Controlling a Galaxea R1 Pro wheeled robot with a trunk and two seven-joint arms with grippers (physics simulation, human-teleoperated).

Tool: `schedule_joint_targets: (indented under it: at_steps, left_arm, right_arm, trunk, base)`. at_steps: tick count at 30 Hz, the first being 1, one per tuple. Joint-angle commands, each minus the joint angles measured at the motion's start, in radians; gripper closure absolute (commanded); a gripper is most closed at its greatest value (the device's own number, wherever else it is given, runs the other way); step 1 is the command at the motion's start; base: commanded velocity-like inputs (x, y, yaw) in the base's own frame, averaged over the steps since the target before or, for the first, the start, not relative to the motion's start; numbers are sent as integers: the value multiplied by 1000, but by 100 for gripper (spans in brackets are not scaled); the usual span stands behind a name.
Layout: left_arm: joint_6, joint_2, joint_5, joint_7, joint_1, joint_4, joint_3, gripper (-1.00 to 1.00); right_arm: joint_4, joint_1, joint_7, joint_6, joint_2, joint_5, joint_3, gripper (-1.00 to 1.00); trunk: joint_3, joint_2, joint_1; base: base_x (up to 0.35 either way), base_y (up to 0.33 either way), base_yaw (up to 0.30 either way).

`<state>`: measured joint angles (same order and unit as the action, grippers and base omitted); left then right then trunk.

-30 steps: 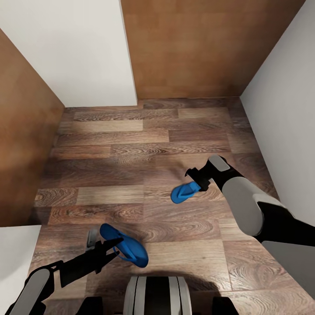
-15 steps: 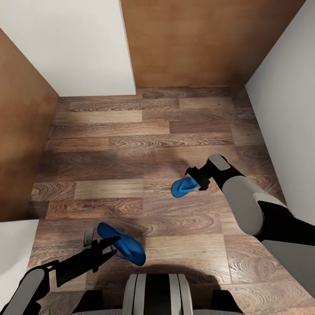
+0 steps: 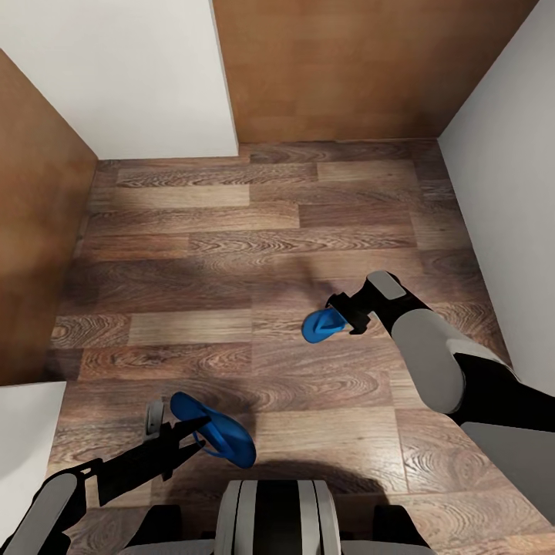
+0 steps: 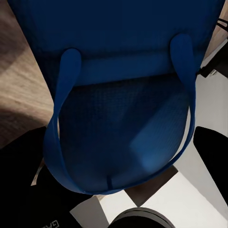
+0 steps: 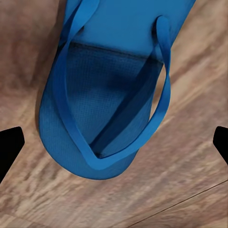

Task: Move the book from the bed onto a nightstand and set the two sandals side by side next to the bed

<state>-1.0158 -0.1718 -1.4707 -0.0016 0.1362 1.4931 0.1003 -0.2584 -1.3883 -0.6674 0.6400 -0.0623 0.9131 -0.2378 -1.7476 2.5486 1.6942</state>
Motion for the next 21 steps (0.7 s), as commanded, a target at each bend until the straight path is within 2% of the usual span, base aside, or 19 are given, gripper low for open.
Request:
schedule_joint_targets:
  at_steps: [1,21]
  left_arm:
    - [-4,0,0,0,0,0,1,100]
    - [-4,0,0,0,0,0,1,100]
  right_arm:
    - [-2,0,-9,1,0,9,0,-100]
    - [-3,0,-9,2,0,10,0,-100]
  trunk:
    - [-1,0,0]
    - [-1,0,0]
  base:
    - [0,0,0]
    - [0,0,0]
